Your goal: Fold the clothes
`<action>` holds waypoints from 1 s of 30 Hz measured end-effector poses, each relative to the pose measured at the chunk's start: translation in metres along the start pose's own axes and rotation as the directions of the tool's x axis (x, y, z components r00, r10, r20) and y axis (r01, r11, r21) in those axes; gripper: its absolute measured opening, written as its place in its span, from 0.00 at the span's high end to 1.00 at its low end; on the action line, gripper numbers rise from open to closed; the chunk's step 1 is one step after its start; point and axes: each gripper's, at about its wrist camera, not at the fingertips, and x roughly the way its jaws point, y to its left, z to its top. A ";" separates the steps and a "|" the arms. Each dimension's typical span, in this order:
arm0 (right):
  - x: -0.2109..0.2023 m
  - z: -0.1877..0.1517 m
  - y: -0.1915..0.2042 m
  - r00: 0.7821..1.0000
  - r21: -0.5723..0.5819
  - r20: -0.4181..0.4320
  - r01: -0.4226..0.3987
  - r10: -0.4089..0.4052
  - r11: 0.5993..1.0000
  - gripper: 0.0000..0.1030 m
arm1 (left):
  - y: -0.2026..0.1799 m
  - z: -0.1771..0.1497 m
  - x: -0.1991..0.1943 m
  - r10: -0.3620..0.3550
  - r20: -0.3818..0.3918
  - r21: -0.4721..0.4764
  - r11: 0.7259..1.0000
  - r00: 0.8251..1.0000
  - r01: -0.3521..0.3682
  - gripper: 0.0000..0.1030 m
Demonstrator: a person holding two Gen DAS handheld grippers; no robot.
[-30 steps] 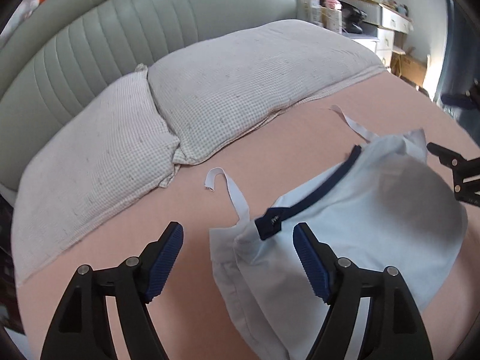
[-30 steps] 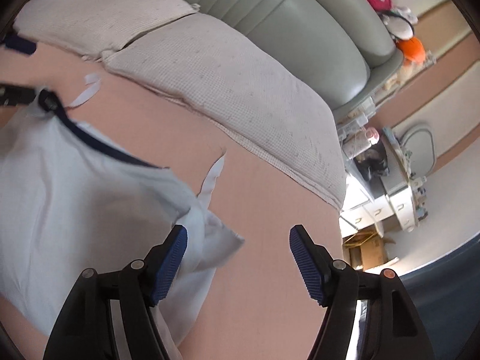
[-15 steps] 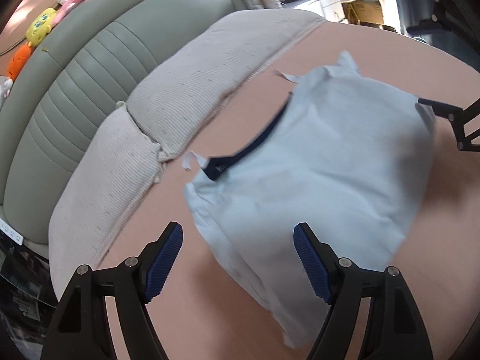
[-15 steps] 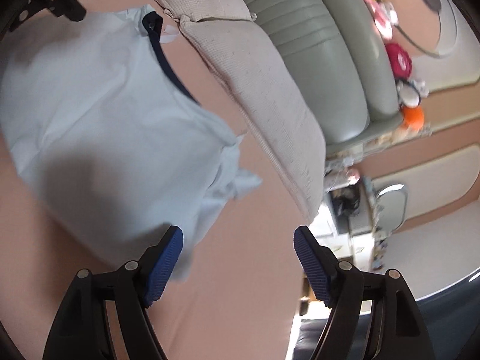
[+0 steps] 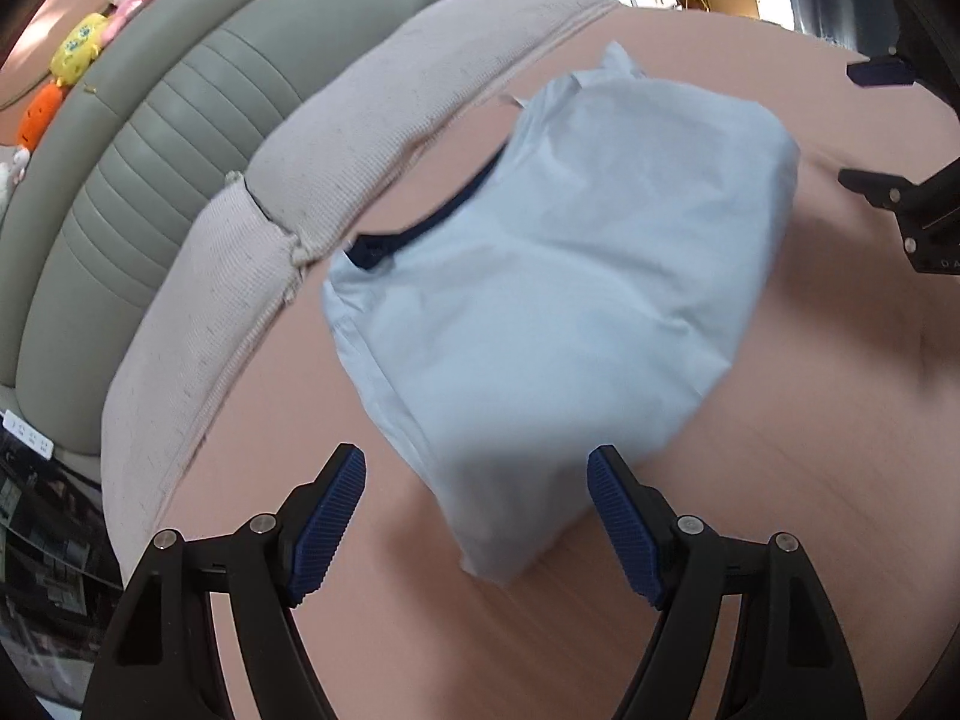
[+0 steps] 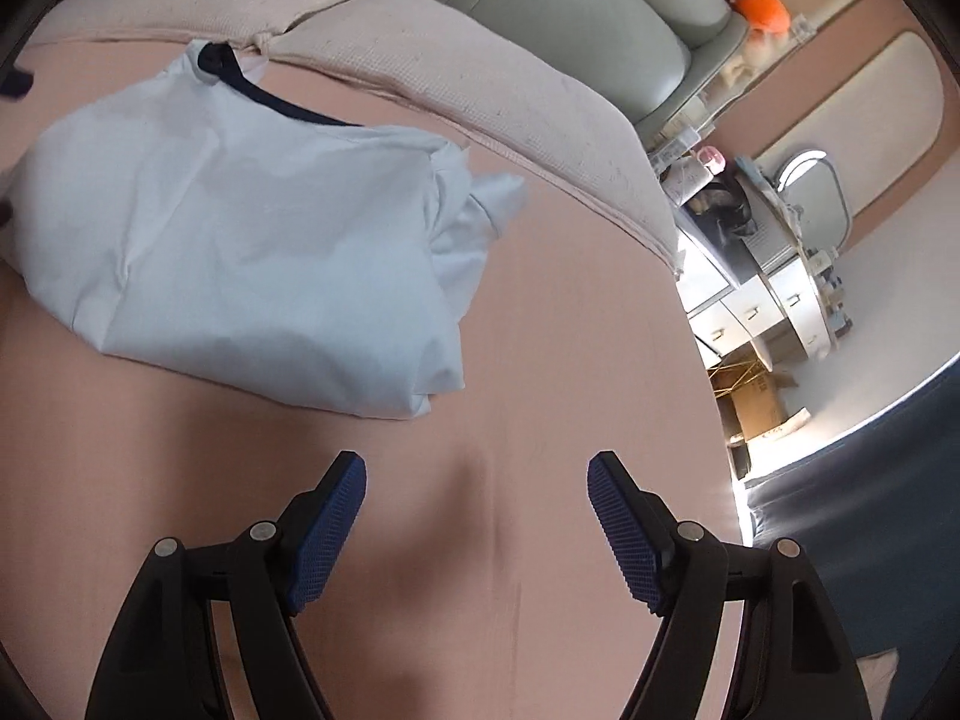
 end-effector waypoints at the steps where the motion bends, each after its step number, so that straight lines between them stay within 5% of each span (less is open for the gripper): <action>1: -0.002 0.000 0.003 1.000 -0.001 0.003 0.012 -0.012 1.000 0.26 | -0.003 -0.001 -0.001 0.000 -0.001 0.010 1.000 1.000 0.000 0.26; 6: -0.001 0.002 0.007 0.997 0.080 -0.028 -0.064 0.066 0.995 0.26 | -0.013 -0.005 -0.004 -0.007 -0.010 0.032 0.999 1.000 0.007 0.26; 11: 0.006 0.004 0.000 0.990 0.163 -0.062 -0.117 0.129 0.980 0.26 | -0.030 -0.004 -0.004 0.089 0.003 0.124 0.988 0.996 -0.088 0.26; 15: 0.010 0.000 -0.019 0.965 0.283 -0.035 -0.240 0.260 0.929 0.26 | -0.045 0.004 -0.006 0.150 0.042 0.229 0.961 0.988 -0.155 0.26; 17: 0.018 -0.004 -0.031 0.930 0.369 -0.005 -0.339 0.366 0.865 0.26 | -0.054 0.010 -0.008 0.185 0.068 0.280 0.940 0.980 -0.197 0.26; 21: 0.041 -0.020 -0.057 0.805 0.567 0.105 -0.531 0.584 0.629 0.26 | -0.074 0.026 -0.005 0.205 0.081 0.343 0.913 0.975 -0.220 0.26; 27: 0.068 -0.042 -0.077 0.649 0.699 0.289 -0.645 0.703 0.308 0.26 | -0.104 0.052 0.003 0.174 0.087 0.355 0.915 0.981 -0.194 0.26; 30: 0.081 -0.048 -0.077 0.596 0.729 0.321 -0.651 0.736 0.210 0.26 | -0.118 0.060 0.009 0.176 0.096 0.382 0.902 0.980 -0.199 0.26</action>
